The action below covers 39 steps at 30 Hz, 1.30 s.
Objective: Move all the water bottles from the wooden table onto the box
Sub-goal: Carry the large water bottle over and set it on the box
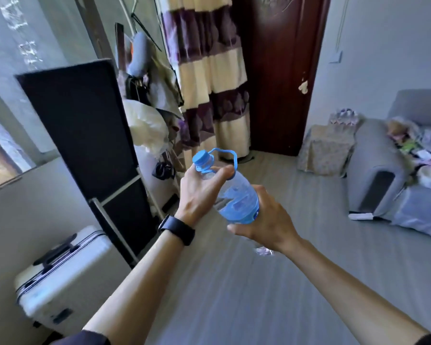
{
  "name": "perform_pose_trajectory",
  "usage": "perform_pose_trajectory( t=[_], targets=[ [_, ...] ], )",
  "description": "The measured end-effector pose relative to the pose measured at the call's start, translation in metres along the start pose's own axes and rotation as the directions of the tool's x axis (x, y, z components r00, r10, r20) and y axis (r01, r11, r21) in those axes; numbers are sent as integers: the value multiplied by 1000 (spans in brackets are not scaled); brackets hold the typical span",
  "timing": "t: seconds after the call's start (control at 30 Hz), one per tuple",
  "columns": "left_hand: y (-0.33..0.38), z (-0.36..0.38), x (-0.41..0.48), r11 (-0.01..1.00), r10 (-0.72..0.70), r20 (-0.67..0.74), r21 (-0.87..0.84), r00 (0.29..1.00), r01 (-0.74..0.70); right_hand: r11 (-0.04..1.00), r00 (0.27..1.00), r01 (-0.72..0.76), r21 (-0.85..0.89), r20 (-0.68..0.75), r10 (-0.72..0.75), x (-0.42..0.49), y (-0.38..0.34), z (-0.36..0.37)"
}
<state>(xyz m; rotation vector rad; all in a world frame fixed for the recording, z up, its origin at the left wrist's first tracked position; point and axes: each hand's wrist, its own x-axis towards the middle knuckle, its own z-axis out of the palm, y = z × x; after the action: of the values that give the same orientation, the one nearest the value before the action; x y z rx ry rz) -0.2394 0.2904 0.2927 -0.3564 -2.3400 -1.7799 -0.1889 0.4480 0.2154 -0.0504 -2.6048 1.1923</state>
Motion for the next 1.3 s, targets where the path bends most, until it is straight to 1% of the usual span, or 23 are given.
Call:
perform_pose_trajectory(
  t=[0.13,0.27,0.37,0.53,0.7,0.8,1.03,1.17,1.3],
  targets=[
    [2,45,103,996,83,84,-20,993,-81,998,993,-51,-39,-107,47,95,25,-22],
    [2,105,197,992,122,195,-57,973,-113,994,981,-95,-60,-173,84,177,62,-50],
    [1,159,254,990,136,283,-65,949,-123,988,963,-150,-36,-232,137,225,98,-72],
    [-9,257,344,988,146,376,-14,915,-152,979,949,-204,-16,-250,193,311,177,-109],
    [-18,356,433,990,121,381,19,917,-138,973,955,-226,-53,-210,210,414,264,-148],
    [-20,413,490,992,92,375,42,923,-116,972,956,-231,-41,-195,219,480,310,-176],
    [-36,525,621,991,100,372,42,923,-125,968,962,-238,-79,-157,224,617,402,-225],
    [-62,597,699,992,83,393,51,916,-112,962,956,-264,-67,-151,252,693,460,-246],
    [-103,678,783,998,40,421,28,906,-57,937,933,-339,-89,-164,322,774,524,-265]
  ],
)
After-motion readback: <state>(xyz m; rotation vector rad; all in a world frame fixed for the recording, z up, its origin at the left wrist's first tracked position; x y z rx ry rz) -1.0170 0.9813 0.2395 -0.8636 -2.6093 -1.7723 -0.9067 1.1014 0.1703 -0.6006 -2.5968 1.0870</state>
